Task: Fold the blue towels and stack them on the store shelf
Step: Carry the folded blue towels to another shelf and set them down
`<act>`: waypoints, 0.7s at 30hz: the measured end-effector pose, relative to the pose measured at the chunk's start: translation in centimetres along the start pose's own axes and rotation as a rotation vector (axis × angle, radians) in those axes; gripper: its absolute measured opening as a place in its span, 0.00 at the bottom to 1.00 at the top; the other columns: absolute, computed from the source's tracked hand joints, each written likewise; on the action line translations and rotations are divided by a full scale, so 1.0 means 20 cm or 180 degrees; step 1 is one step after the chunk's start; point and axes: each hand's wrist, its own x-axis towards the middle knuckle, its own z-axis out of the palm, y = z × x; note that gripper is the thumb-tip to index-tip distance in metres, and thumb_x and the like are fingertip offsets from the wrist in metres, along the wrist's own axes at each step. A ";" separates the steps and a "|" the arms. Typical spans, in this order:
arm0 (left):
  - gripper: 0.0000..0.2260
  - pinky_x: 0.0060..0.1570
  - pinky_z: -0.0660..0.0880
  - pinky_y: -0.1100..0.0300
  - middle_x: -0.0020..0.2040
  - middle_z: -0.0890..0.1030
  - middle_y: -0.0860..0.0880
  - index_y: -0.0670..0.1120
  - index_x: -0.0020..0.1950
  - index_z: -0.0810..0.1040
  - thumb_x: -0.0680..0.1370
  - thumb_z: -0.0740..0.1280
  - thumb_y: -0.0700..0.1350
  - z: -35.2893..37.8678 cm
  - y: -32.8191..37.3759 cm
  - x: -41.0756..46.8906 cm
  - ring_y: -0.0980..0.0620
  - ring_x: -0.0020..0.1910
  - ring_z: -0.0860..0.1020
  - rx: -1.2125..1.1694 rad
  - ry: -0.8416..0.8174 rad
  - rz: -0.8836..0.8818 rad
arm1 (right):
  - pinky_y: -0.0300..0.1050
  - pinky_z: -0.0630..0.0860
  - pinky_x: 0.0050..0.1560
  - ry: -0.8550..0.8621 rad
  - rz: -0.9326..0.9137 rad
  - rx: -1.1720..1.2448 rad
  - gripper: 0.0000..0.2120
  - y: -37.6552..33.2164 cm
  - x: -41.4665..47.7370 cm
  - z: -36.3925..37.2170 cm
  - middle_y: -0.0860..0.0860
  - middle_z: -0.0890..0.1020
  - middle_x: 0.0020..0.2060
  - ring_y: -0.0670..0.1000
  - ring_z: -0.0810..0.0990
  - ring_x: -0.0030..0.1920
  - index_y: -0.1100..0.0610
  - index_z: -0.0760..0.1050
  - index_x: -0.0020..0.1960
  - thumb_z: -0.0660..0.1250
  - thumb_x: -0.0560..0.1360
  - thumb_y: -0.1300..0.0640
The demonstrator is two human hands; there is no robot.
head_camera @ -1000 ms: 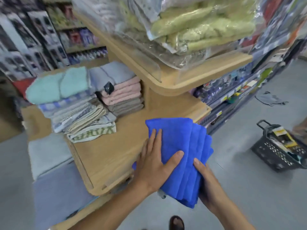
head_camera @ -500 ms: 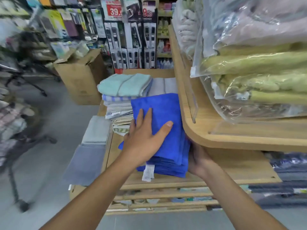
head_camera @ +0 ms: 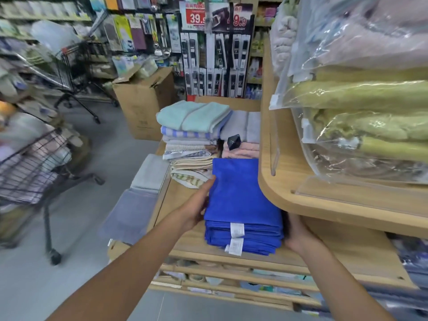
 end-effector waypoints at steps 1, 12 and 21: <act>0.28 0.64 0.77 0.50 0.67 0.79 0.50 0.54 0.68 0.79 0.76 0.64 0.70 0.03 -0.03 0.02 0.50 0.65 0.78 -0.0157 -0.0219 0.0015 | 0.62 0.72 0.69 0.0103 0.0024 0.0017 0.25 0.02 -0.02 0.02 0.56 0.84 0.60 0.60 0.81 0.62 0.57 0.79 0.64 0.65 0.75 0.41; 0.25 0.47 0.81 0.61 0.61 0.84 0.49 0.54 0.67 0.79 0.78 0.62 0.68 0.20 -0.10 0.01 0.50 0.59 0.83 -0.0318 -0.0450 0.0051 | 0.38 0.76 0.33 0.0794 -0.0156 -0.0858 0.17 0.02 -0.08 -0.05 0.51 0.81 0.42 0.50 0.77 0.38 0.57 0.76 0.45 0.54 0.87 0.54; 0.20 0.48 0.77 0.68 0.71 0.76 0.52 0.51 0.72 0.73 0.83 0.60 0.57 0.17 -0.07 0.01 0.56 0.62 0.80 -0.0116 0.0198 0.0869 | 0.49 0.73 0.51 0.1170 -0.0312 -0.1613 0.21 -0.06 -0.15 -0.09 0.54 0.80 0.54 0.56 0.80 0.52 0.52 0.78 0.59 0.54 0.83 0.39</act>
